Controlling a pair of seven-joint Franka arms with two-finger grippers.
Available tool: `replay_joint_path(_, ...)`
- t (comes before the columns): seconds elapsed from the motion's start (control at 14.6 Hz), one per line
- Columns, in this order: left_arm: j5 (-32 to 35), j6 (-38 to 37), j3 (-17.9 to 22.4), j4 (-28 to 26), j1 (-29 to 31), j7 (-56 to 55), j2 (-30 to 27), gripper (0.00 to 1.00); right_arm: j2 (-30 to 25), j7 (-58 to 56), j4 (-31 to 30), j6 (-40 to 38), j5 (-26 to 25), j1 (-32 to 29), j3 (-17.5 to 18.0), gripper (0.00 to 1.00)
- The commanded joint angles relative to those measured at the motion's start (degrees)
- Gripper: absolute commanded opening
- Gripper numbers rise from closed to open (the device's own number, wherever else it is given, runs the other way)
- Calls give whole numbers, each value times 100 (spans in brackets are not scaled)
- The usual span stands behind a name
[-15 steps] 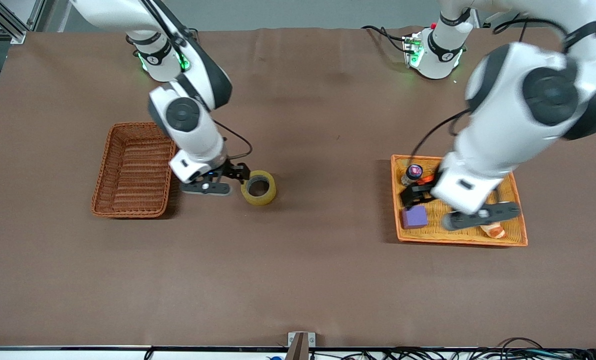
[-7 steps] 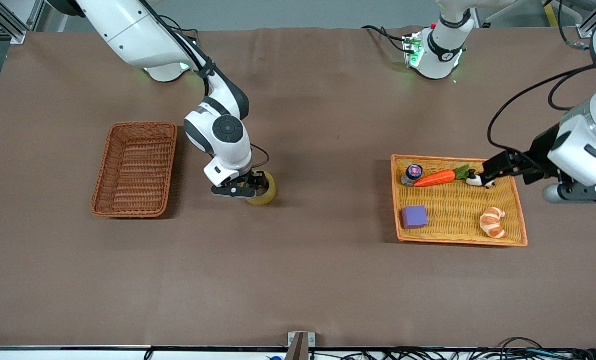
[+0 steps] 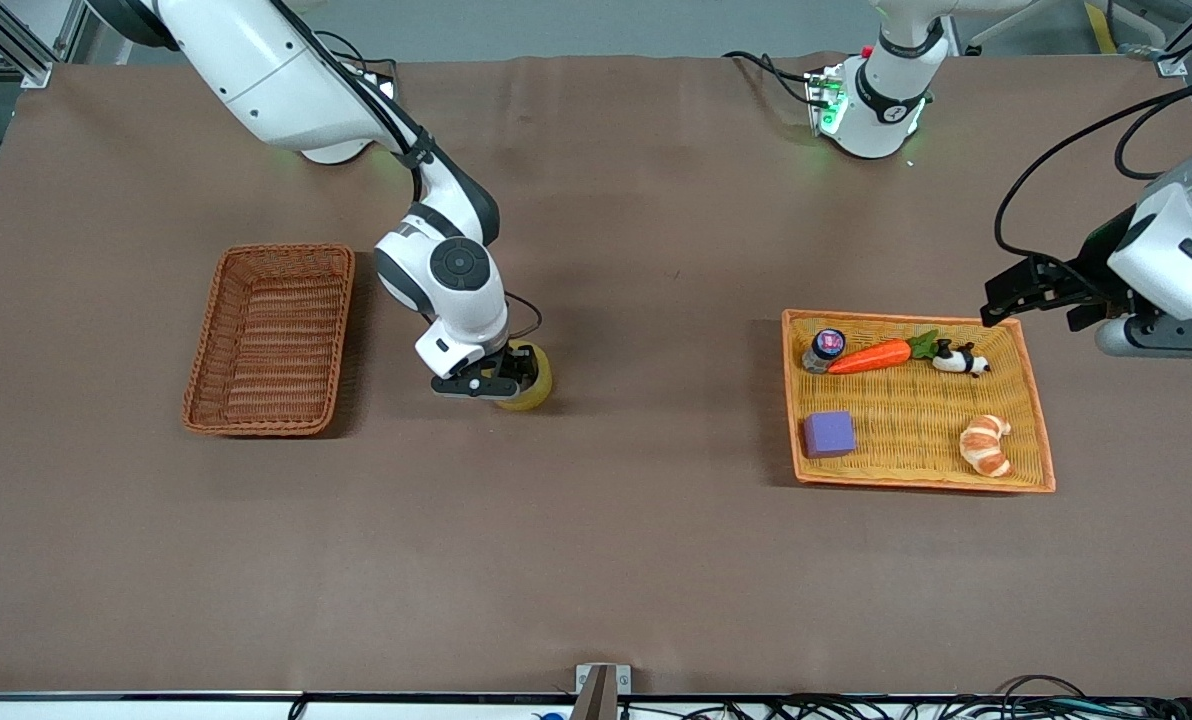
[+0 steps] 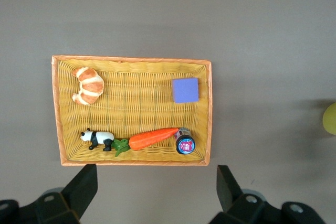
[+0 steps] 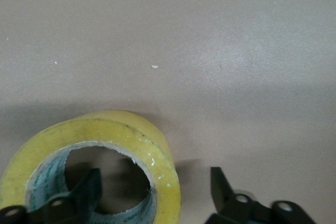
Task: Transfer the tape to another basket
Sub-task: 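Grasp the tape roll with the right gripper while the left gripper withdraws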
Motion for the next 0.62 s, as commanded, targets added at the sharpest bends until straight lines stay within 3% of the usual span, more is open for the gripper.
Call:
replay_joint_path(0.0,91,599,16,-1198,-54,93,-821,100,19,163,-15,75,-190,-96,43,66)
replay_joint_path(0.27,161,785,165,-1570,-151,111,-963,100,19,163,-24,67,-190,-122,43,8)
replay_joint_path(0.34,161,785,209,-1606,-160,111,-998,100,19,172,-24,58,-190,-148,43,0)
replay_joint_path(0.55,240,724,236,-1615,-221,41,-972,100,-7,181,2,-21,-173,-192,52,0)
